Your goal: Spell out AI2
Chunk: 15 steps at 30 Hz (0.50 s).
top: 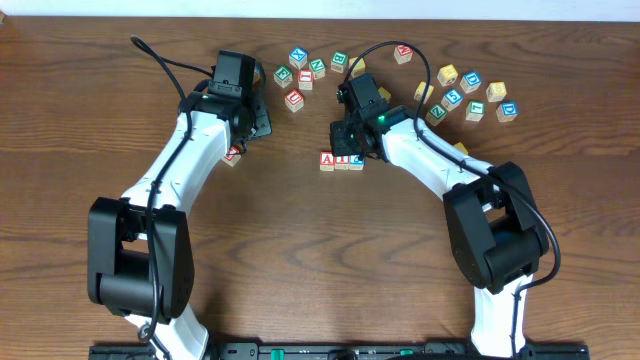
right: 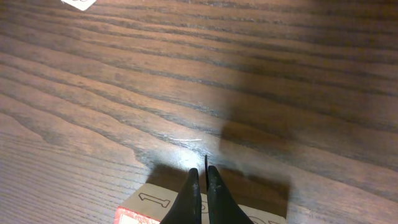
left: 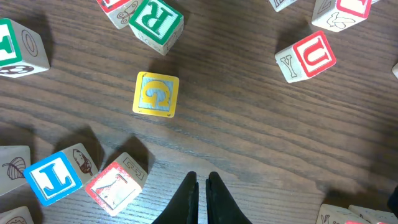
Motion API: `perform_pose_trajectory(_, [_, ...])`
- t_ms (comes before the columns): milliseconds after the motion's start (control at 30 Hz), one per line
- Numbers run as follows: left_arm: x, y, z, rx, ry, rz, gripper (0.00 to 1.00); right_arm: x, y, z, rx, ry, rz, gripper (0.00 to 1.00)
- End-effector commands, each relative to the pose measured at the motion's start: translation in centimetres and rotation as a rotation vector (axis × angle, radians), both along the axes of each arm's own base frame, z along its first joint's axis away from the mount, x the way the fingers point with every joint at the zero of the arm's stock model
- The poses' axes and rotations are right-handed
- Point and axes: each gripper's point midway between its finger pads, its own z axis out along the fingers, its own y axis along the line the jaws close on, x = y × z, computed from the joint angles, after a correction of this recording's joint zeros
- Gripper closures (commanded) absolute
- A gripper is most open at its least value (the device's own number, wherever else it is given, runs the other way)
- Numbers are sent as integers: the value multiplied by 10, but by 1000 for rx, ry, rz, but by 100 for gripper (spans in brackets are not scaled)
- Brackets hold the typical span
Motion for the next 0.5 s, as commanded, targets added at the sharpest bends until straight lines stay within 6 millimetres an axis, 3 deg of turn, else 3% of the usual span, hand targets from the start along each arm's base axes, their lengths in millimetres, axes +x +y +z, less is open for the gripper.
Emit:
perform_pose_trajectory(0, [2, 2, 6, 3, -15, 18, 93, 0, 5, 10, 4, -18, -4, 99])
perform_pose_trajectory(467, [2, 2, 6, 3, -15, 18, 93, -5, 6, 8, -3, -3, 2, 99])
